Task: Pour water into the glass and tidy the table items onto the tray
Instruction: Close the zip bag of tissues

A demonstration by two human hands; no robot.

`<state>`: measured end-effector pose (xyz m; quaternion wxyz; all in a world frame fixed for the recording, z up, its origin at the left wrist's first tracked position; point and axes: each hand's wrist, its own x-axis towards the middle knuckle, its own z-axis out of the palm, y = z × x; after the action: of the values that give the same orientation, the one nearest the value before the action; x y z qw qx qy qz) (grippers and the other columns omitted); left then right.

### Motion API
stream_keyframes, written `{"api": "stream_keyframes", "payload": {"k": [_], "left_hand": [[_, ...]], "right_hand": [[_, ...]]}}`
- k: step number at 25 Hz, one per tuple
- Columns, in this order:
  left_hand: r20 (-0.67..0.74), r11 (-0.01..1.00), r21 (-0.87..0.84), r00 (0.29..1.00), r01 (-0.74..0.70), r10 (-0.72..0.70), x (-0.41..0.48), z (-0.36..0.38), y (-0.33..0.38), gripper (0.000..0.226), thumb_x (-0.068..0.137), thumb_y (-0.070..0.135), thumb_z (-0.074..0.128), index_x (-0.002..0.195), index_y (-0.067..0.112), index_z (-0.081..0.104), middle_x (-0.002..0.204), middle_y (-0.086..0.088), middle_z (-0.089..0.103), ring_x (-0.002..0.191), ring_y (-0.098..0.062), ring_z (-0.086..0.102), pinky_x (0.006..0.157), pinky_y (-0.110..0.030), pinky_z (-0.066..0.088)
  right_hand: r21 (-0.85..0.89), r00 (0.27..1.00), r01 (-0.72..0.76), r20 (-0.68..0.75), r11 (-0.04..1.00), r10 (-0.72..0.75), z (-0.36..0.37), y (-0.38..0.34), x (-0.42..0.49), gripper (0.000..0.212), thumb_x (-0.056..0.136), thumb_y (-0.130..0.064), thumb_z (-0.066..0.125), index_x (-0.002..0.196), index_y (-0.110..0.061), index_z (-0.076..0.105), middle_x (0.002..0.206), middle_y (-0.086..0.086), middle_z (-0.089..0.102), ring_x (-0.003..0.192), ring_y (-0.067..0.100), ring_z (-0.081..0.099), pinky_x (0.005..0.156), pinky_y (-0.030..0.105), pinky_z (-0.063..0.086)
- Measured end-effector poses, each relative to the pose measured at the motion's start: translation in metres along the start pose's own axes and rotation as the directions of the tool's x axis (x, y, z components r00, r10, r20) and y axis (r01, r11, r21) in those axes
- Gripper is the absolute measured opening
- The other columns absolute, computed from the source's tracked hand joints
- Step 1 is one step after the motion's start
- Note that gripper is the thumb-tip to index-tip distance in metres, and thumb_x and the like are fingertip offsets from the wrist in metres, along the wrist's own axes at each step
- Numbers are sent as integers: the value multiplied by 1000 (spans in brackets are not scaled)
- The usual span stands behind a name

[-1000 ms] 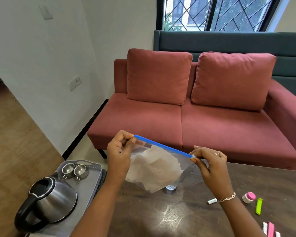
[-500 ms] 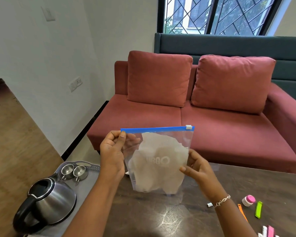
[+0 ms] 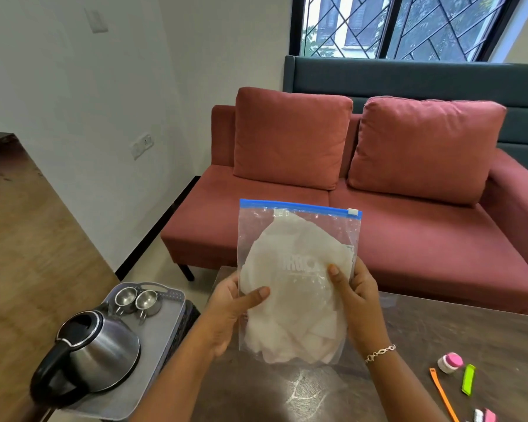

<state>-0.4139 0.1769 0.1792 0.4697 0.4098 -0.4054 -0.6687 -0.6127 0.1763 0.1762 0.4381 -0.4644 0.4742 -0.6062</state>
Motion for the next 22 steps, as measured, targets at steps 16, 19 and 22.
{"api": "stream_keyframes", "payload": {"k": [16,19,22], "left_hand": [[-259,865,214,828,-454,498,0,12,-13,34,77,20,71,87,41,46,73,5,64,70,-12,60,60,-23,52],[-206,842,319,835,-435,510,-1,9,-10,19,81,19,65,85,37,59,80,11,65,73,-2,60,61,-15,49],[-65,883,256,905,-393,421,0,2,-3,47,82,-4,60,105,37,67,112,10,64,103,-2,61,82,-16,51]], "right_hand": [[-181,980,136,-122,974,-159,5,9,2,33,80,-30,56,110,-26,43,72,-16,63,55,-3,52,54,14,43],[-203,990,129,-36,971,-139,0,4,0,45,77,-30,59,113,-45,38,70,15,57,55,13,51,48,31,45],[-316,980,185,133,931,-150,-7,-2,0,51,80,-14,65,110,-51,47,93,9,60,73,23,55,65,44,51]]}}
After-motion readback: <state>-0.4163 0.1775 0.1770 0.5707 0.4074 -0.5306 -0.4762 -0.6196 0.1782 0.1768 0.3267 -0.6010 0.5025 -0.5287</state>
